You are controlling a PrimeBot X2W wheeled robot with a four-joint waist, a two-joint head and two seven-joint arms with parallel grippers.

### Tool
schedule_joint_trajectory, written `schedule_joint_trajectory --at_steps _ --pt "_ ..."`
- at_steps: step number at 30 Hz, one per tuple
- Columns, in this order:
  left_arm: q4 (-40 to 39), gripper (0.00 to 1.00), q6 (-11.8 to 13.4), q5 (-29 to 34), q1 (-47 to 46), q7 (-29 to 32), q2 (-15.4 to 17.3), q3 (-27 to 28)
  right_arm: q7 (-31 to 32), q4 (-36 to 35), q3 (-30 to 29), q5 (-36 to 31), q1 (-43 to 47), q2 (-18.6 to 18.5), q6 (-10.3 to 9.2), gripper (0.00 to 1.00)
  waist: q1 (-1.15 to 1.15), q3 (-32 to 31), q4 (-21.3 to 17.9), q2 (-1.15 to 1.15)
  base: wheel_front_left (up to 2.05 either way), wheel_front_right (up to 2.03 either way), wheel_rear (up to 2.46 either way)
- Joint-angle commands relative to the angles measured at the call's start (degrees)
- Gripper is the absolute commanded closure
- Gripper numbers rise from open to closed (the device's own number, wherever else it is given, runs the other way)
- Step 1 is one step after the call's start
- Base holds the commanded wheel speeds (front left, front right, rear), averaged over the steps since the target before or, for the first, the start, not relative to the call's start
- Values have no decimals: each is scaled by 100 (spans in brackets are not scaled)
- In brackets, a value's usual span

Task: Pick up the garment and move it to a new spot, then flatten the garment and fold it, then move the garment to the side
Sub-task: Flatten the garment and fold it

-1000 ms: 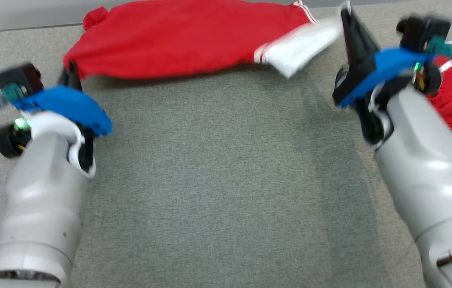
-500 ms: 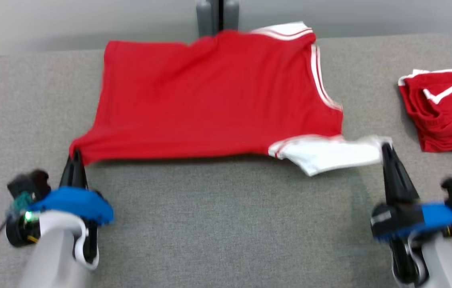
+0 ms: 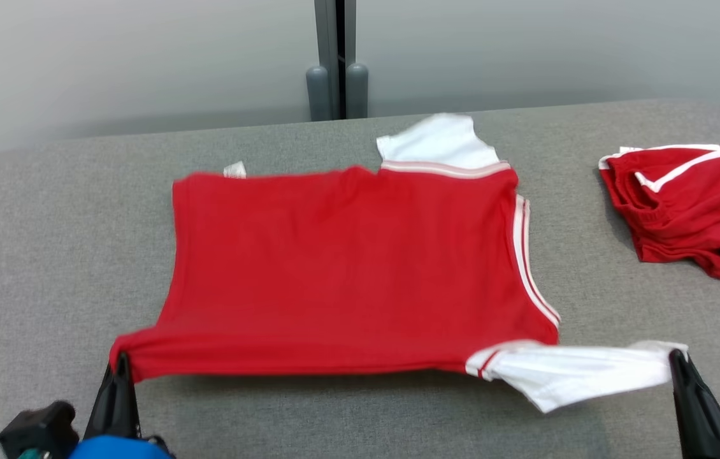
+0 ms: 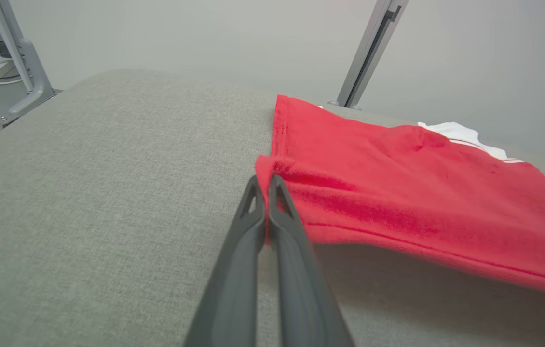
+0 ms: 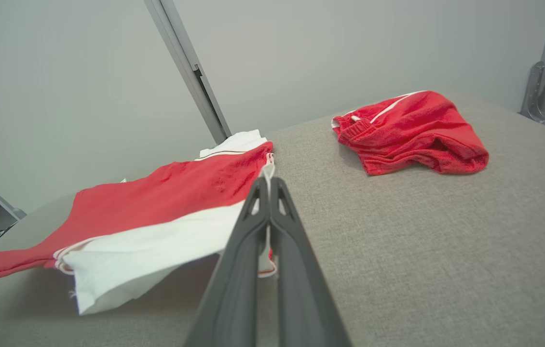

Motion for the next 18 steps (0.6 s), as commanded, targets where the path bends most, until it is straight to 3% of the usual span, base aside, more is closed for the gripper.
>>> schedule_joint_trajectory --at_steps 1,4,8,18 --pt "-199 100 74 36 99 96 40 22 52 -111 -50 -24 113 5 1 100 1 -29 -18 2 0 0 0" --pt "-1031 100 295 88 580 589 115 20 292 -455 -136 -23 325 19 1 100 1 -94 -35 2 0 0 0" --pt "-1526 100 405 37 831 1144 218 -12 480 -586 -151 -5 309 22 1 100 1 -99 -35 2 0 0 0" --pt "-1025 100 103 -429 99 2087 506 -77 816 203 286 -183 -914 -9 1 100 1 453 -13 2 0 0 0"
